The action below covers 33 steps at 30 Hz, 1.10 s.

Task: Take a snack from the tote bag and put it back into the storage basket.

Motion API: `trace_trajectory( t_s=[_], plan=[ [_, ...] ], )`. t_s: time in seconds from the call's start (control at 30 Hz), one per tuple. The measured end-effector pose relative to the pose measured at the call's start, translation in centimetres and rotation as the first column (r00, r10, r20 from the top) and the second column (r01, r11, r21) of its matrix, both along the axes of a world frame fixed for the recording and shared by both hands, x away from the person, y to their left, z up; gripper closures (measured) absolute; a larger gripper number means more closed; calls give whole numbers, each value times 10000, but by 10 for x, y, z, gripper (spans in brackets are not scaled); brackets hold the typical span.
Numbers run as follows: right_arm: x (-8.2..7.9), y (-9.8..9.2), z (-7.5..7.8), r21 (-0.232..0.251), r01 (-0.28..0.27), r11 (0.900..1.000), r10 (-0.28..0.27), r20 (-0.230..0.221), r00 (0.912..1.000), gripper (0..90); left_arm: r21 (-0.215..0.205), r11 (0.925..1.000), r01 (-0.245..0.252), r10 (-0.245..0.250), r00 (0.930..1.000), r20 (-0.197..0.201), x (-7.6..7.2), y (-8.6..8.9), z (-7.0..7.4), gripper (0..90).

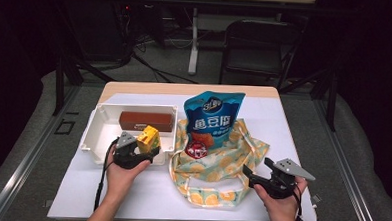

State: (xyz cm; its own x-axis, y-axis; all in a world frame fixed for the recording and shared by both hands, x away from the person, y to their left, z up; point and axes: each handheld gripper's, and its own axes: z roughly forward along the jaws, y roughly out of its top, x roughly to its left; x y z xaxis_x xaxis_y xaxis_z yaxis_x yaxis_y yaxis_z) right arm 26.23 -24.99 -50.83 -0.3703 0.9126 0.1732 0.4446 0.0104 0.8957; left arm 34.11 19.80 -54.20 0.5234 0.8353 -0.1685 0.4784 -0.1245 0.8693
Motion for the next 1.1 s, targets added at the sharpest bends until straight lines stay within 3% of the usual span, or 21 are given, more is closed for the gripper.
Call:
trace_trajectory(
  t_s=[0.2,0.33,0.43,0.63,0.8,1.1],
  plan=[
    [1,-1,-1,203,85,9998,-85,13,10000,152,82,9990,-436,436,9990,12,-27,21,4,514],
    [0,-1,-1,157,-18,9999,17,22,10000,150,-73,9980,-628,628,9980,-99,-37,25,3,802],
    [1,1,-1,243,-29,9997,30,-31,10000,151,-488,9981,-370,335,9969,-707,-33,22,1,900],
    [0,1,-2,176,23,9998,-22,-59,10000,151,-745,9928,-938,825,9864,-1421,-16,14,3,900],
    [1,-2,-3,131,74,9999,-72,-143,9999,152,-606,9907,-1222,1114,9813,-1571,2,8,8,900],
    [2,-3,-4,116,108,9999,-106,-161,9998,153,-1140,9749,-1913,1685,9685,-1835,33,7,13,900]
  ],
)
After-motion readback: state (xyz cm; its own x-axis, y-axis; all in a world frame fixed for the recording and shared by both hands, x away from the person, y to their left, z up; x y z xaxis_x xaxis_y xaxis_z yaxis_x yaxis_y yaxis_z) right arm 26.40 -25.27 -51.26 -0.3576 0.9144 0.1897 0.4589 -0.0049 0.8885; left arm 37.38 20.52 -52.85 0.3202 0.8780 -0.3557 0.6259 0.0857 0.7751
